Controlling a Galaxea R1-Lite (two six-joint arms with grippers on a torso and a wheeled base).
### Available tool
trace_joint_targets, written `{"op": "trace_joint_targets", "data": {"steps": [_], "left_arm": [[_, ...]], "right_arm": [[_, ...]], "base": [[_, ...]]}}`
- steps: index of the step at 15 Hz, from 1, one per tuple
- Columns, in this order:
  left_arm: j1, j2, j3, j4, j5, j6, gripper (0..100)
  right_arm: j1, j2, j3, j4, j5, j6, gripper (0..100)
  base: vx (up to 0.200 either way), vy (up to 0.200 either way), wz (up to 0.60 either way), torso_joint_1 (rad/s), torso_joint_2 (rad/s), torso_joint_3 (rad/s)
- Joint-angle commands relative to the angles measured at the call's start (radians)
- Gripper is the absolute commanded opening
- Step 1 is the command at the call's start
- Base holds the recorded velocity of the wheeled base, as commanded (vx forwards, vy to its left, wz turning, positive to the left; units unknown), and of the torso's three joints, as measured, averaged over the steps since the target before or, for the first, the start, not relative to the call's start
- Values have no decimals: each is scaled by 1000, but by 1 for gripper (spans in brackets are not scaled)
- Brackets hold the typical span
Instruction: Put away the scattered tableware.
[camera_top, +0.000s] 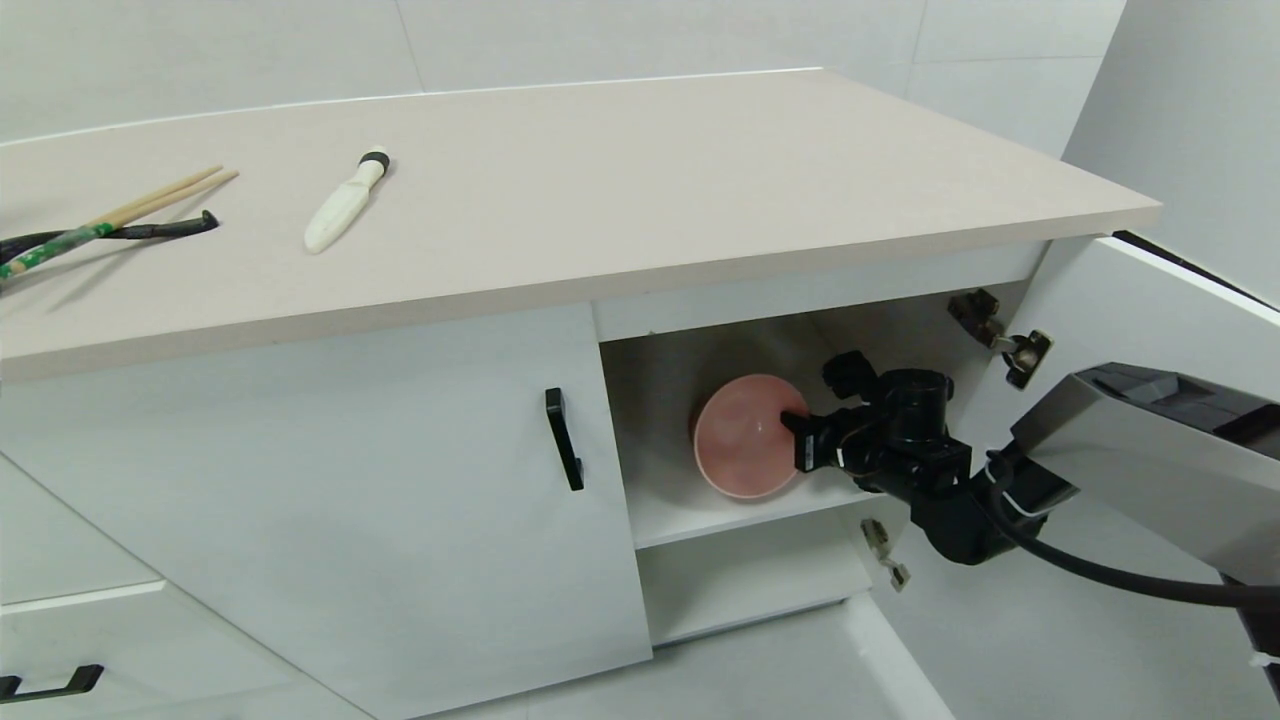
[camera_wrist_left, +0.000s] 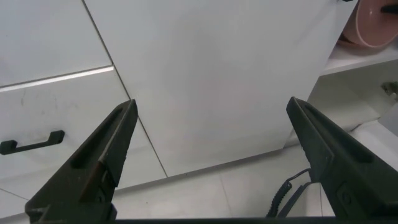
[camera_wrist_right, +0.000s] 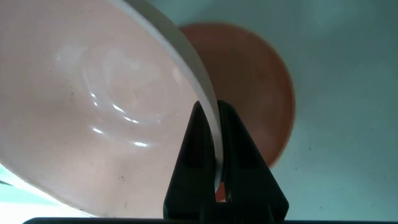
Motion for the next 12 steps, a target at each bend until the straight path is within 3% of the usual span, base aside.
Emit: {"op": "trace_joint_targets", "data": {"steps": [1,5,11,12], "left_arm": [[0,2,0,0,0,1,100],[0,2,0,0,1,-3,100],[0,2,0,0,1,-6,100],[0,2,0,0,1,-6,100]], "right_arm": [[-2,21,-27,0,1,0,0],[-53,83,-159,0,-27,6,0],[-44,33,-70,0,-32,-3,0],[-41,13,-60,0,-32,-4,100]], "base": [[0,0,0,0,0,0],[0,0,0,0,0,0],[0,0,0,0,0,0],[0,0,0,0,0,0]]}}
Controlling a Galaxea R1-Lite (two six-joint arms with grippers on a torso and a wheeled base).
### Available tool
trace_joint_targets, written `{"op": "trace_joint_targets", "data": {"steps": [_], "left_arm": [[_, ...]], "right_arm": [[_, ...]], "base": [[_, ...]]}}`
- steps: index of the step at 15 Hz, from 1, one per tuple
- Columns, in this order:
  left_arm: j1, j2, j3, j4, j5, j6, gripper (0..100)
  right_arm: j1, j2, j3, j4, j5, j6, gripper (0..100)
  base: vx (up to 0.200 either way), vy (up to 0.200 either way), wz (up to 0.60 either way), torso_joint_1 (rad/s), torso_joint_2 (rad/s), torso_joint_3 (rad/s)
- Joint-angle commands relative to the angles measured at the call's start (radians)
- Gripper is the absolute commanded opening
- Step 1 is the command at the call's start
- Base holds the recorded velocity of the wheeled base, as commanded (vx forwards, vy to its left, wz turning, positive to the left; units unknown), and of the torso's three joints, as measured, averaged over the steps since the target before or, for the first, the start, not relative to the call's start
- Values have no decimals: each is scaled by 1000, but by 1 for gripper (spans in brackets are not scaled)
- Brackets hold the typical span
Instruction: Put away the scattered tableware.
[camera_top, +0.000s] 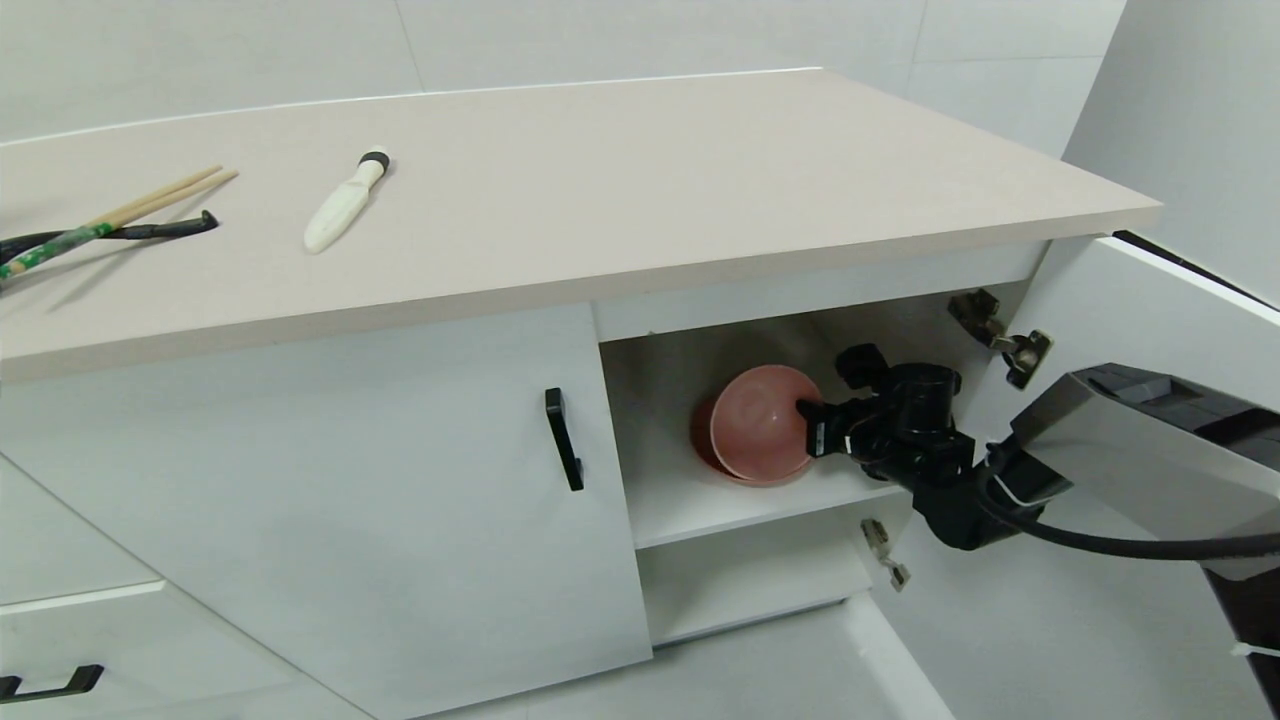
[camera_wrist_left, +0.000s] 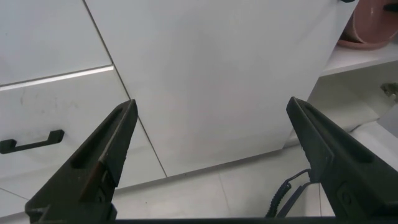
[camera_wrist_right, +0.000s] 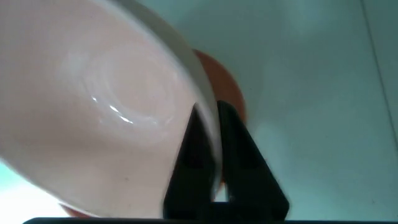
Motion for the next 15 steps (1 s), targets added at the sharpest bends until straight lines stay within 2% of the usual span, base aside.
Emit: {"op": "trace_joint_targets", "data": {"steps": [1,5,11,15], "left_arm": [[0,2,0,0,0,0,100],[0,2,0,0,0,-2,100],[0,2,0,0,0,-2,100],[0,2,0,0,0,-5,100]], "right_arm": [[12,-51,16,-1,0,-1,100],[52,-154,87,-7,1,-2,100],[110,-341,320,-50,1,-45,100],[141,-523,642,-139,3,-68,100]], "base": [[0,0,0,0,0,0],[0,0,0,0,0,0],[0,0,0,0,0,0],[0,0,0,0,0,0]]}}
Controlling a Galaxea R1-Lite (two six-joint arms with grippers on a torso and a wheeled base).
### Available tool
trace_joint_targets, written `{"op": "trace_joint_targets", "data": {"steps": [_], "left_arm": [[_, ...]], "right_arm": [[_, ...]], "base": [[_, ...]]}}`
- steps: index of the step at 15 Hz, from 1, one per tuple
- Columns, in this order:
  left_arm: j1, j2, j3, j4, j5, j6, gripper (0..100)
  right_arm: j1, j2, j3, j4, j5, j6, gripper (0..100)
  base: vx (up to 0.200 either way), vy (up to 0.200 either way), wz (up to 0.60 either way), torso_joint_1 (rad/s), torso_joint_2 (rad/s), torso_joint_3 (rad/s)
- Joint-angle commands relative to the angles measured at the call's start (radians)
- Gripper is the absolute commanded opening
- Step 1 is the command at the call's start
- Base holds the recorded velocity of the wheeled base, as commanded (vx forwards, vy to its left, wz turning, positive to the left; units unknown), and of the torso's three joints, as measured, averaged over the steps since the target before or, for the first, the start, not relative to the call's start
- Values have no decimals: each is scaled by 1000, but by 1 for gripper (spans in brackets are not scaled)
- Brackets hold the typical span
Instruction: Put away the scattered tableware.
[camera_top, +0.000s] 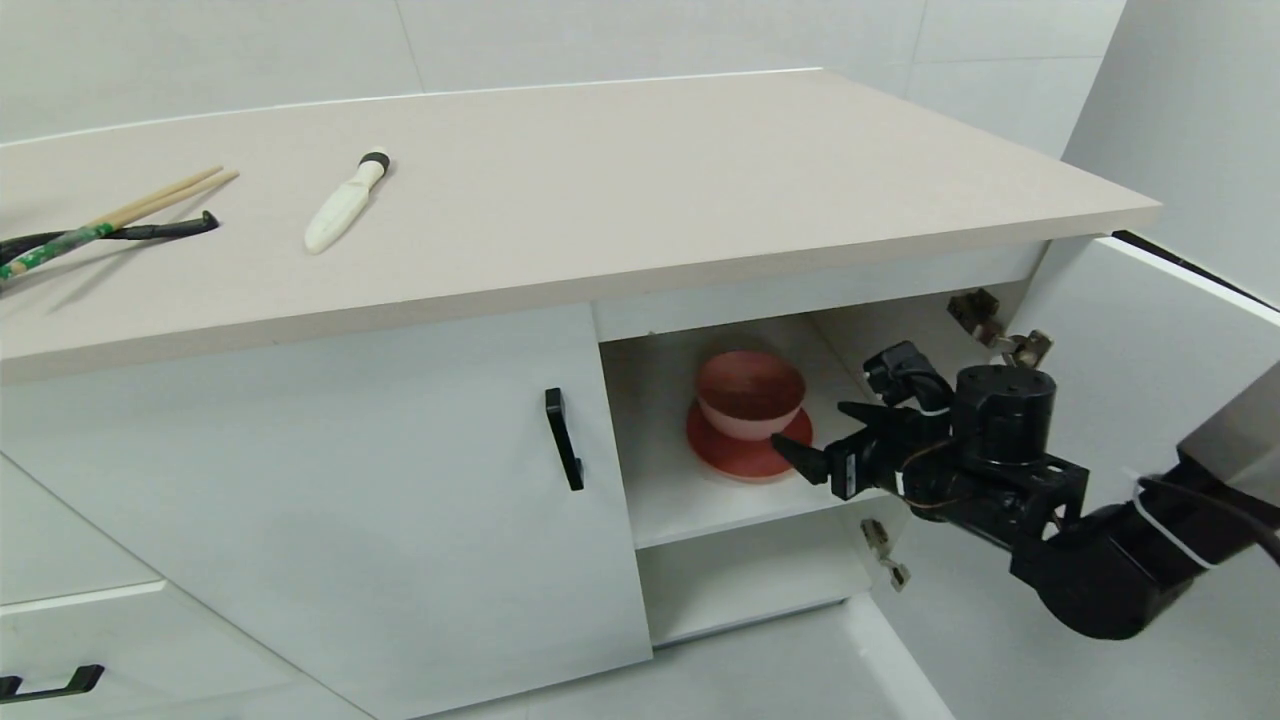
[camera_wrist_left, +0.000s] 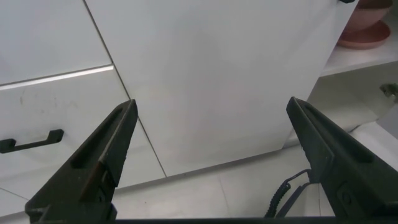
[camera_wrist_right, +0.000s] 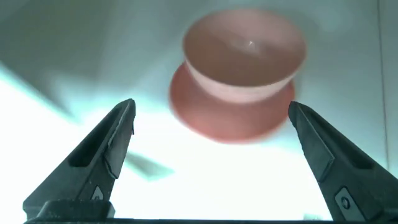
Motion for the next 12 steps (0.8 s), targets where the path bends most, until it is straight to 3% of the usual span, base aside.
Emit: {"op": "trace_joint_targets", "data": {"steps": [1,3,12], "left_arm": [[0,1,0,0,-1,-7,100],[0,1,0,0,0,-8,100],[0,1,0,0,0,-10,100]], "right_arm": [[14,-155,185,-50,2,-8,100],[14,-227,257,-53,4,-20,100],[8,-563,516,-50,2,-24,100]], "base": [[0,0,0,0,0,0],[0,0,0,0,0,0],[-200,0,0,1,3,2]]}}
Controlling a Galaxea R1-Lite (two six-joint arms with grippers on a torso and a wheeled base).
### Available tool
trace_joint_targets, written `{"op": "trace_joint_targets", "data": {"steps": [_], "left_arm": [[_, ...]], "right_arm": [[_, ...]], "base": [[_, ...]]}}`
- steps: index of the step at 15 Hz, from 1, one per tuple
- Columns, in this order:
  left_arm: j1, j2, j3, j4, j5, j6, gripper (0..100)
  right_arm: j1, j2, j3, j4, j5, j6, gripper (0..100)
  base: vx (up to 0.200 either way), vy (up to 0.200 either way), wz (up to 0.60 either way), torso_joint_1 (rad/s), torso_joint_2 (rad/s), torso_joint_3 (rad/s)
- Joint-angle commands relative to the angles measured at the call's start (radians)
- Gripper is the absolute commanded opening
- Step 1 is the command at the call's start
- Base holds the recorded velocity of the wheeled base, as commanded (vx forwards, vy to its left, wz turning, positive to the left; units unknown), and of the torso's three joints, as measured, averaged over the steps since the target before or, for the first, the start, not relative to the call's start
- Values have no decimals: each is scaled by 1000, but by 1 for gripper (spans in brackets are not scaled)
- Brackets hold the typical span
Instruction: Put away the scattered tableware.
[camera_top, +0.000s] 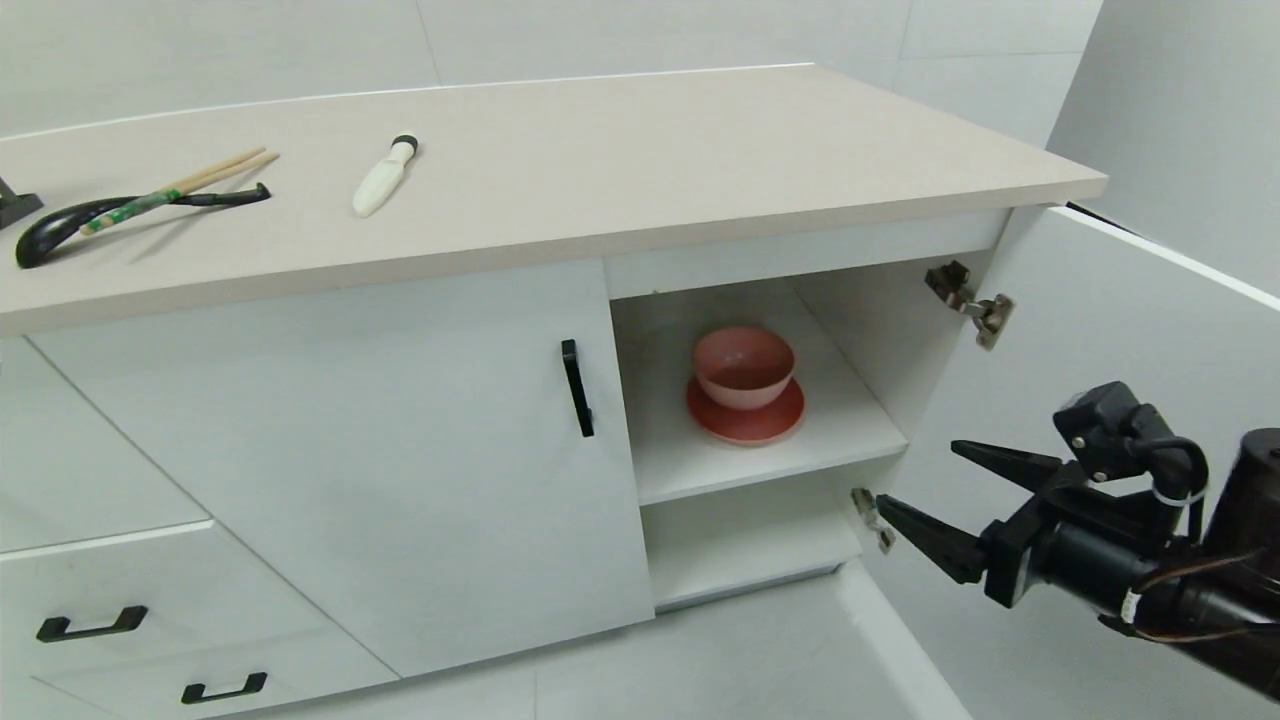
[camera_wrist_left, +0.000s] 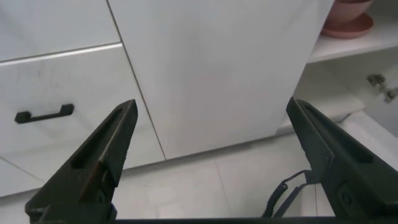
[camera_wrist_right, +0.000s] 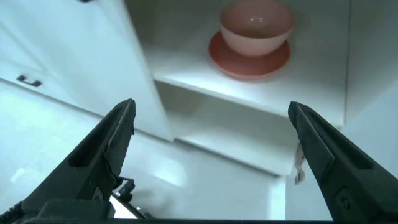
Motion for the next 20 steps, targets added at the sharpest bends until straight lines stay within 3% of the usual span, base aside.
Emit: {"op": "trace_joint_targets", "data": {"steps": [1,5,6,10,13,18,20], "left_arm": [[0,1,0,0,-1,-1,100],[0,1,0,0,-1,-1,100],[0,1,0,0,-1,-1,100],[0,1,0,0,-1,-3,100],[0,1,0,0,-1,-3,100],[0,1,0,0,1,-3,100],[0,1,0,0,-1,-4,100]], "right_arm": [[-15,-142,80,2,-2,5,100],[-186,-271,244,2,-5,11,100],[-267,-350,275,19,-5,8,100],[-480,-643,275,123,-5,-7,100],[-577,-873,275,369,3,-12,100],[-597,-1459,275,1074,7,-29,100],[-597,-1457,275,1117,-118,-73,100]], "base": [[-200,0,0,2,-2,2],[-150,0,0,3,2,4],[0,0,0,0,0,0],[0,0,0,0,0,0],[0,0,0,0,0,0],[0,0,0,0,0,0],[0,0,0,0,0,0]]}}
